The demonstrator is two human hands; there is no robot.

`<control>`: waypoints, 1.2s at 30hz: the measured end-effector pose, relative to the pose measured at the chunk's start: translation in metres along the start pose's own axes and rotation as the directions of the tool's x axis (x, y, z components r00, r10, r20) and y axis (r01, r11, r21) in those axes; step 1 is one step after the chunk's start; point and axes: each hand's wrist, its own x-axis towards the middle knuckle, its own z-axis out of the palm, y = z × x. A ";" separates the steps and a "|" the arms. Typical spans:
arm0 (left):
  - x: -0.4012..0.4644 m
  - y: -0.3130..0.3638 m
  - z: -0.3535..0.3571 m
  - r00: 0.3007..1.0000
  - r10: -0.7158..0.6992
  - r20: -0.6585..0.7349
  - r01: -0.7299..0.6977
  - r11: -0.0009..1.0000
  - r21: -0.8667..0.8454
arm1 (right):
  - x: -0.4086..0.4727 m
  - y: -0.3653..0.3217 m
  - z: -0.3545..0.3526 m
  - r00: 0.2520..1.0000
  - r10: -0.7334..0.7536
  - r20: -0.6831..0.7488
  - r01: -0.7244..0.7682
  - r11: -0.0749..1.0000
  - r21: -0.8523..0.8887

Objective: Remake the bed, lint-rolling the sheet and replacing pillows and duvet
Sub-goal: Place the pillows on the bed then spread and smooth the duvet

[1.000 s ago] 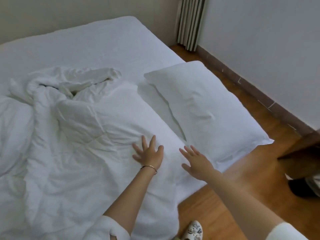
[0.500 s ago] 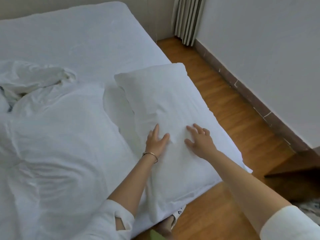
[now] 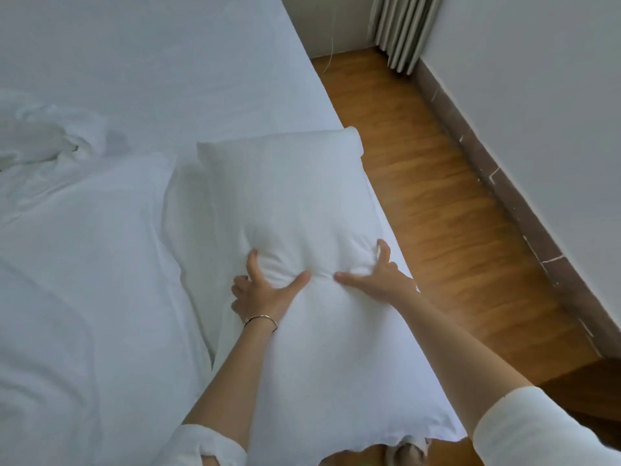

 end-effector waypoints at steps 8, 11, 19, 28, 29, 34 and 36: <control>-0.042 0.082 0.009 0.962 0.091 -0.259 -0.169 0.940 -0.297 | 0.030 0.035 -0.062 0.922 -0.388 0.006 0.337 0.807 0.484; -0.085 0.137 0.032 0.946 0.040 -0.323 -0.187 0.879 -0.438 | 0.023 0.056 -0.145 0.874 -0.487 0.002 0.408 0.735 0.542; -0.153 0.280 0.105 0.957 -0.036 -0.287 -0.159 0.762 -0.627 | 0.035 0.112 -0.332 0.813 -0.582 0.008 0.506 0.714 0.483; -0.104 0.381 0.120 0.936 -0.002 -0.353 -0.225 0.768 -0.600 | 0.099 0.090 -0.421 0.782 -0.619 -0.072 0.587 0.693 0.418; -0.089 0.393 0.119 0.933 -0.001 -0.360 -0.232 0.764 -0.602 | 0.111 0.078 -0.430 0.773 -0.631 -0.070 0.601 0.692 0.399; 0.016 0.453 0.098 0.926 0.009 -0.377 -0.257 0.748 -0.613 | 0.192 -0.007 -0.470 0.748 -0.655 -0.108 0.653 0.698 0.294; 0.066 0.481 0.079 0.923 0.027 -0.383 -0.278 0.735 -0.618 | 0.226 -0.054 -0.488 0.742 -0.655 -0.144 0.667 0.701 0.251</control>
